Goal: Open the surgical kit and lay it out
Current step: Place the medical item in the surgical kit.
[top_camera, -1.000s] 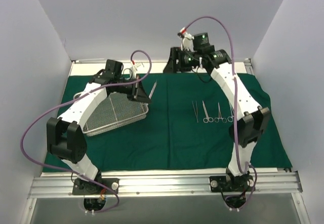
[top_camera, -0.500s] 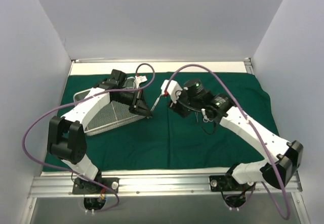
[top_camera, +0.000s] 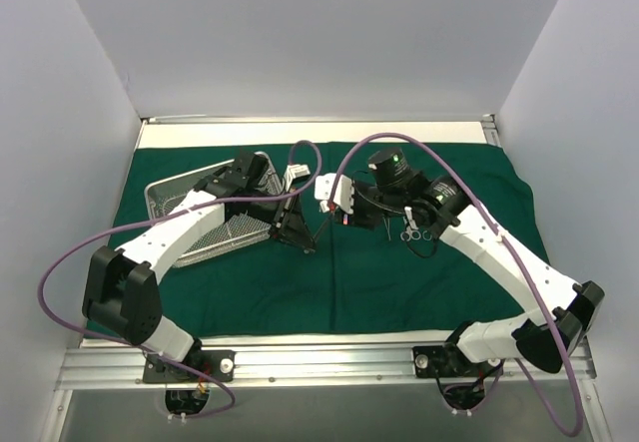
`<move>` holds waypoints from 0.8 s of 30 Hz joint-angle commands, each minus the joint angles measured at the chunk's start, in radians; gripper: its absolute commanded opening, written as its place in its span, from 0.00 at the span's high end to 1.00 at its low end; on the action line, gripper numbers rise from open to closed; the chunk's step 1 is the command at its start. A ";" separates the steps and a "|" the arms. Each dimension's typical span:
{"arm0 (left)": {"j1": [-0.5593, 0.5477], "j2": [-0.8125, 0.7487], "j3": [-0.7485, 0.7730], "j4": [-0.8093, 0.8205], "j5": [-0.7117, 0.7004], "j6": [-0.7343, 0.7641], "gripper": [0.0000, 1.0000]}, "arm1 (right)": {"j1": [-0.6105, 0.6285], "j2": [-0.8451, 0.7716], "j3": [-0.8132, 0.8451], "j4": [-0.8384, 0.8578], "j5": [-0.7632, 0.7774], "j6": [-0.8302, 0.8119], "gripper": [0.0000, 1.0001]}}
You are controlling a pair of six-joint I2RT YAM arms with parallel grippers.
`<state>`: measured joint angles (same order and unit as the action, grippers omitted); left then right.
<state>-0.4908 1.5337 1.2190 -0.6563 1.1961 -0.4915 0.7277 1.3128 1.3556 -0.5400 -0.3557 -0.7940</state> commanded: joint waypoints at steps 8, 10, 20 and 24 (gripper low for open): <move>-0.066 -0.018 0.000 0.066 0.048 -0.039 0.98 | 0.025 -0.040 0.060 -0.215 -0.071 -0.182 0.69; -0.072 -0.012 0.011 0.066 0.046 -0.042 0.98 | 0.035 -0.040 0.056 -0.210 -0.063 -0.186 0.69; -0.100 0.011 0.031 0.057 0.057 -0.038 0.98 | 0.058 -0.035 0.040 -0.195 -0.006 -0.215 0.70; -0.111 0.014 0.034 0.066 0.057 -0.044 0.98 | 0.067 -0.035 0.025 -0.193 0.014 -0.225 0.70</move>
<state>-0.5915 1.5425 1.2068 -0.6308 1.2175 -0.5388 0.7822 1.3010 1.3933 -0.7223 -0.3687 -0.9989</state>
